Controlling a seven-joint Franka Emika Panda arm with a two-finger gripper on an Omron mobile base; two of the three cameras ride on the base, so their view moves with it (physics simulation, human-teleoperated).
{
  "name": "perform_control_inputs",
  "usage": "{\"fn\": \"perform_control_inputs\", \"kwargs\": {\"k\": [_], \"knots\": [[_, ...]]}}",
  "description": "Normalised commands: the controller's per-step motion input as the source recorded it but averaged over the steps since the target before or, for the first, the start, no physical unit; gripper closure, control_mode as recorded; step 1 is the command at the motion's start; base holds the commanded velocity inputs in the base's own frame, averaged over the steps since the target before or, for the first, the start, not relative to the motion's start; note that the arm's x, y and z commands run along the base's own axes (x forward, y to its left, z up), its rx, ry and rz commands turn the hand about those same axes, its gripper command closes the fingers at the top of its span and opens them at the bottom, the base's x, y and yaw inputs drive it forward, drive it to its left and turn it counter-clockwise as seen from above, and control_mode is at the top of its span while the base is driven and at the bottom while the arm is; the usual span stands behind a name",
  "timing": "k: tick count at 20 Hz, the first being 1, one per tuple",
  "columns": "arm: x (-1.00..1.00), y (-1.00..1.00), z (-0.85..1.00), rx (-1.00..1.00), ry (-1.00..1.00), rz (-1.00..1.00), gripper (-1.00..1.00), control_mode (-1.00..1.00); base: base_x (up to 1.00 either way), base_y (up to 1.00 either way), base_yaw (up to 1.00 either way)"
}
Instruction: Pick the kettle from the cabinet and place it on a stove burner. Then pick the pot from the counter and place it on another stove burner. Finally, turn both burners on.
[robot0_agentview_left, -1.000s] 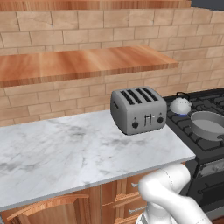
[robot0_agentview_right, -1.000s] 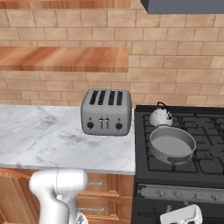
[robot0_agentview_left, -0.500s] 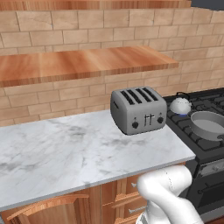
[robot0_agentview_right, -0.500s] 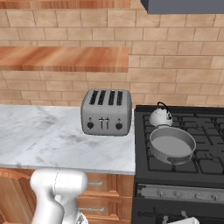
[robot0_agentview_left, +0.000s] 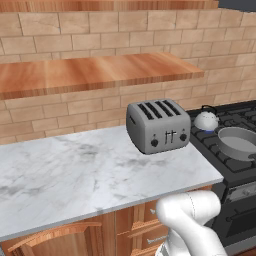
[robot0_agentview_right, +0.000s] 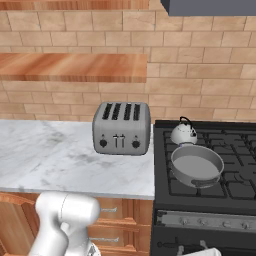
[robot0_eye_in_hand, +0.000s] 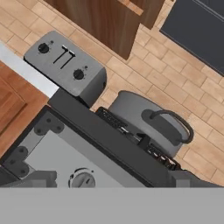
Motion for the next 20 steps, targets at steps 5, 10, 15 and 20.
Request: {"fn": "perform_control_inputs", "kwargs": {"k": [5, 10, 15, 20], "knots": [[-0.02, 0.10, 0.33, 0.03, 0.00, 0.00, -1.00, -1.00, 0.00, 0.00, 0.00], [-0.25, 0.14, 0.06, 0.08, 0.00, 0.03, -1.00, -1.00, 0.00, 0.00, 0.00], [-0.08, 0.21, 0.06, 0.08, 0.00, 0.02, -1.00, -1.00, 0.00, 0.00, 0.00], [-0.03, 0.10, 0.08, 0.07, 0.00, 0.03, -1.00, -1.00, 0.00, 0.00, 0.00]]}}
